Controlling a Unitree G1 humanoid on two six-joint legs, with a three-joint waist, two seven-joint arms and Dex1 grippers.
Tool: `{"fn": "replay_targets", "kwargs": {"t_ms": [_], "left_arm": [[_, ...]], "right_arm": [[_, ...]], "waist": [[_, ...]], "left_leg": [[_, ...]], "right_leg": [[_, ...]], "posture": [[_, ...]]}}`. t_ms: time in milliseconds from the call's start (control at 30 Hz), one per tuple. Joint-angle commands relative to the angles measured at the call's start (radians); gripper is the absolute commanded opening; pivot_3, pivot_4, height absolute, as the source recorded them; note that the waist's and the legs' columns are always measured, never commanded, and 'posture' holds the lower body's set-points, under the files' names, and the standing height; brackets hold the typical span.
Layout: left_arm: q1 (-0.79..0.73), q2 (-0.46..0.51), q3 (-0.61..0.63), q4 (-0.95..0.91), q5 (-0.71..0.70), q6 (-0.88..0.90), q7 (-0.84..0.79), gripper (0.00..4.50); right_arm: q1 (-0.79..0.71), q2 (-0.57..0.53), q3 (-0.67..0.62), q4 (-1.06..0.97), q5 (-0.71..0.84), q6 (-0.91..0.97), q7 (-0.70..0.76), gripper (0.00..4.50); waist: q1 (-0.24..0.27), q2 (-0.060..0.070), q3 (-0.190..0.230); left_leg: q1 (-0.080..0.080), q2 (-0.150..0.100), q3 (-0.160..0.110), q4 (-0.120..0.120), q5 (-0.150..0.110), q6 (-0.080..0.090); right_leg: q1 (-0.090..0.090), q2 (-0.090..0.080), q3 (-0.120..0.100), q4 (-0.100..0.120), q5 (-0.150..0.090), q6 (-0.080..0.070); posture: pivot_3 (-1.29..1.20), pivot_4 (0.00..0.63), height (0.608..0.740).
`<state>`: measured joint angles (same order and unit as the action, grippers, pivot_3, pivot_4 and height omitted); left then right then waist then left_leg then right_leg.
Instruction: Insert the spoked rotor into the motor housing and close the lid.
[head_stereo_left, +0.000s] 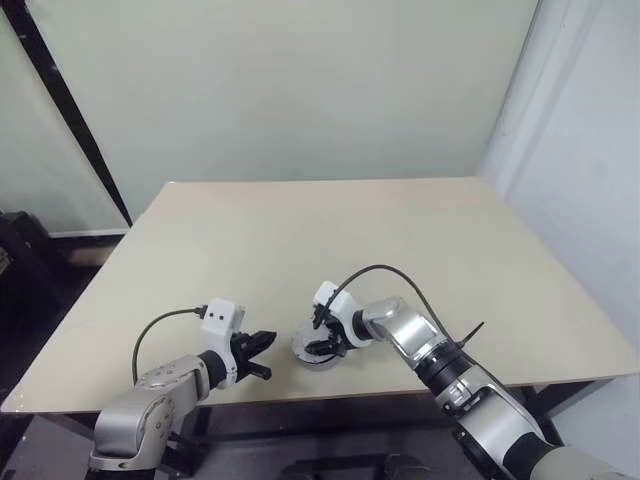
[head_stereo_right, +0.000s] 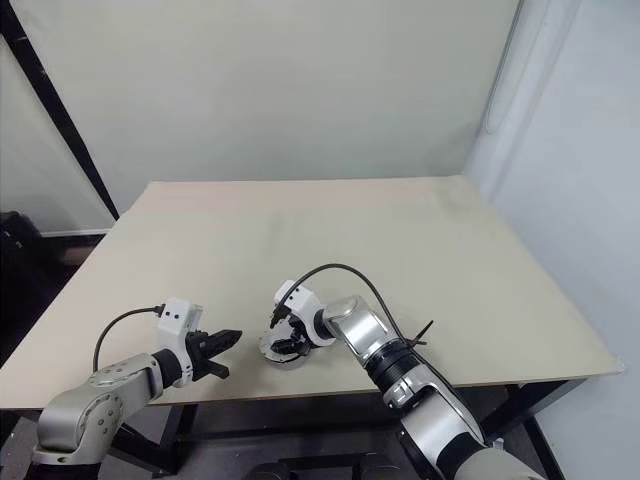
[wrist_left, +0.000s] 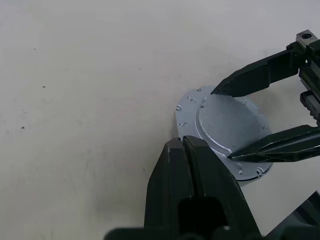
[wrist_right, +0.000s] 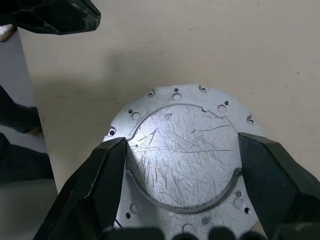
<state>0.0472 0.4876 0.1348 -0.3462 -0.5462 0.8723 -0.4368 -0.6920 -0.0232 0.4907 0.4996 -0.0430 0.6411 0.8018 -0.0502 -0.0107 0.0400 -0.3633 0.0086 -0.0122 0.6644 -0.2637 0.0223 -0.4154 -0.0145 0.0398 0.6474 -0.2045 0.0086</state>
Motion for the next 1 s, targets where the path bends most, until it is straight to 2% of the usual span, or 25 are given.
{"fn": "replay_targets", "kwargs": {"t_ms": [33, 1000], "left_arm": [[-0.021, 0.005, 0.000, -0.034, 0.001, -0.006, -0.001, 0.00], [-0.029, 0.000, -0.028, -0.037, -0.001, 0.001, -0.004, 0.00]], "right_arm": [[0.014, -0.028, 0.028, 0.032, -0.039, 0.025, -0.009, 3.24], [-0.047, -0.067, 0.085, 0.122, -0.057, -0.010, 0.065, 3.24]], "waist": [[0.000, 0.000, 0.000], [0.000, 0.003, 0.000]], "left_leg": [[0.002, 0.000, 0.000, 0.000, 0.000, 0.000], [0.004, 0.001, -0.001, -0.001, 0.000, 0.000]], "right_leg": [[0.002, 0.000, 0.000, -0.001, 0.000, 0.000], [0.004, -0.002, 0.000, -0.003, 0.000, 0.000]], "posture": [[0.00, 0.000, 0.740], [0.00, 0.000, 0.740]]}}
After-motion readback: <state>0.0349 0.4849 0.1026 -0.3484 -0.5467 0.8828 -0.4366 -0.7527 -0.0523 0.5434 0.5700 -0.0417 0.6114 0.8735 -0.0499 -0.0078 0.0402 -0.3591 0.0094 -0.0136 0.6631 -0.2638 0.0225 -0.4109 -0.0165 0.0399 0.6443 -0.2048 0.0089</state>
